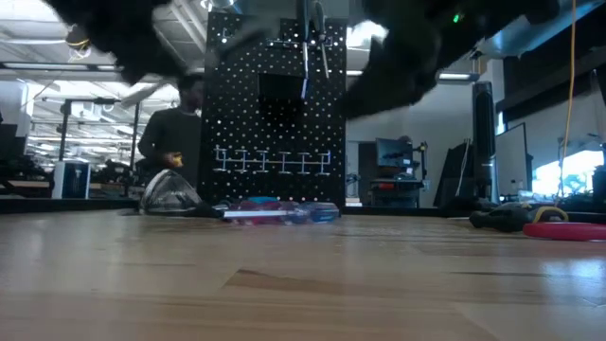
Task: Hang tools onto peg board
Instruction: Hang the black and grey nut driver on the peg board
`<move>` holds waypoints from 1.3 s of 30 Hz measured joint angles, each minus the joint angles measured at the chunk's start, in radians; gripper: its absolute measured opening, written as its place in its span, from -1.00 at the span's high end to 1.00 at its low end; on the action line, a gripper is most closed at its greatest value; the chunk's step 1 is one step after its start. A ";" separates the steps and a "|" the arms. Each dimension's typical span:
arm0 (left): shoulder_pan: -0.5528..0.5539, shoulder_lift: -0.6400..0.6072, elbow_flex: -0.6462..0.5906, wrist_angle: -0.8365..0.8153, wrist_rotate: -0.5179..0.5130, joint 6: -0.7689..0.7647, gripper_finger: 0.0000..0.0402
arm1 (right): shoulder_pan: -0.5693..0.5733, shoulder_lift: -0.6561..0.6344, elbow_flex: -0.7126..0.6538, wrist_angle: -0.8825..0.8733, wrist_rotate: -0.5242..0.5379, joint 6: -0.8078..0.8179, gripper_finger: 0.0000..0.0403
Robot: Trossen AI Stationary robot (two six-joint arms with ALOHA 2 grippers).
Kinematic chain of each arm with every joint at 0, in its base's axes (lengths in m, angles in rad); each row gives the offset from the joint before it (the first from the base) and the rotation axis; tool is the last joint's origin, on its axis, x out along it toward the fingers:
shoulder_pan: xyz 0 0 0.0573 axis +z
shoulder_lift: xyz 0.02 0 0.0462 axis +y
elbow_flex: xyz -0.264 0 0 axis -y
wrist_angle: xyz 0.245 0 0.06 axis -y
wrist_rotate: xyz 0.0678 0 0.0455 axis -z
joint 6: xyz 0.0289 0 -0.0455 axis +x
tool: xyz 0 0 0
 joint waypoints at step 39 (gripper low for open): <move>0.008 0.168 0.001 1.062 0.042 0.787 0.96 | -0.040 0.187 0.269 0.675 -0.132 -0.501 0.05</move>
